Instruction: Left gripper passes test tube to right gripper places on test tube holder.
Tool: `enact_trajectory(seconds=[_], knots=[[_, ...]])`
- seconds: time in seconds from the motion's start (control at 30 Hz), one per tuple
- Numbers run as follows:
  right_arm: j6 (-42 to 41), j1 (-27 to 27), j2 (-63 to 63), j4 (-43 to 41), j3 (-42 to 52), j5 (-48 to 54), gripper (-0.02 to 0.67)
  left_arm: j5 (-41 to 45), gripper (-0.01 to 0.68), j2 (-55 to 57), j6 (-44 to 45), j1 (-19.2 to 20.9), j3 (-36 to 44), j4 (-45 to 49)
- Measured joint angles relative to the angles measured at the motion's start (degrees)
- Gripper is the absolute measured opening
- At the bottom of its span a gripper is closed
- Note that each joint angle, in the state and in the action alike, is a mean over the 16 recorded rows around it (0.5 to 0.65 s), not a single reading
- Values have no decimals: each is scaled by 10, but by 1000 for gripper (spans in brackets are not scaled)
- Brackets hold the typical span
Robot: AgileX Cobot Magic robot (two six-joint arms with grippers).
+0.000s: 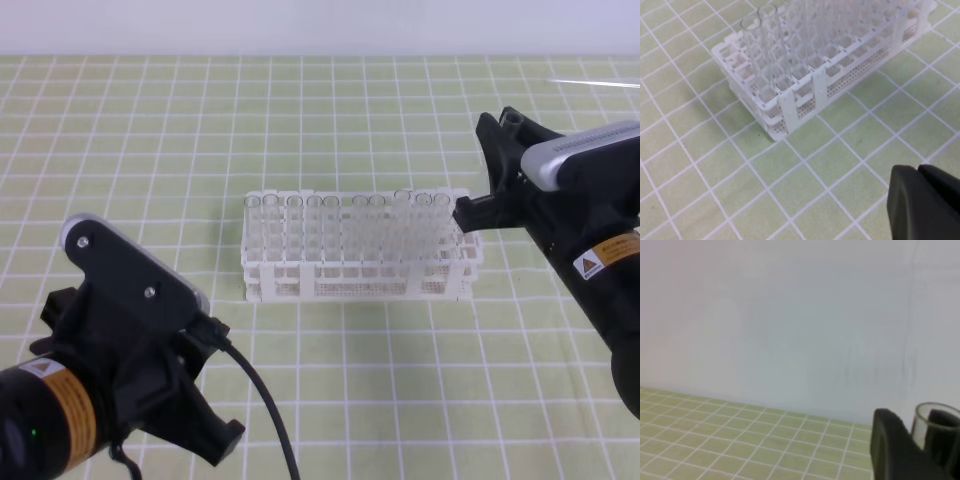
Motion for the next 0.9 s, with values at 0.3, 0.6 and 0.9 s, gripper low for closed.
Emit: enact_trajectory(seconds=[0.3,0.6,0.9], knots=[[0,0,8,-23,9,-12,10,0,0,0,0,0,0,0],[0,0,37,-33,9,-17,10,0,0,0,0,0,0,0],[0,0,59,-33,9,-33,10,0,0,0,0,0,0,-1]])
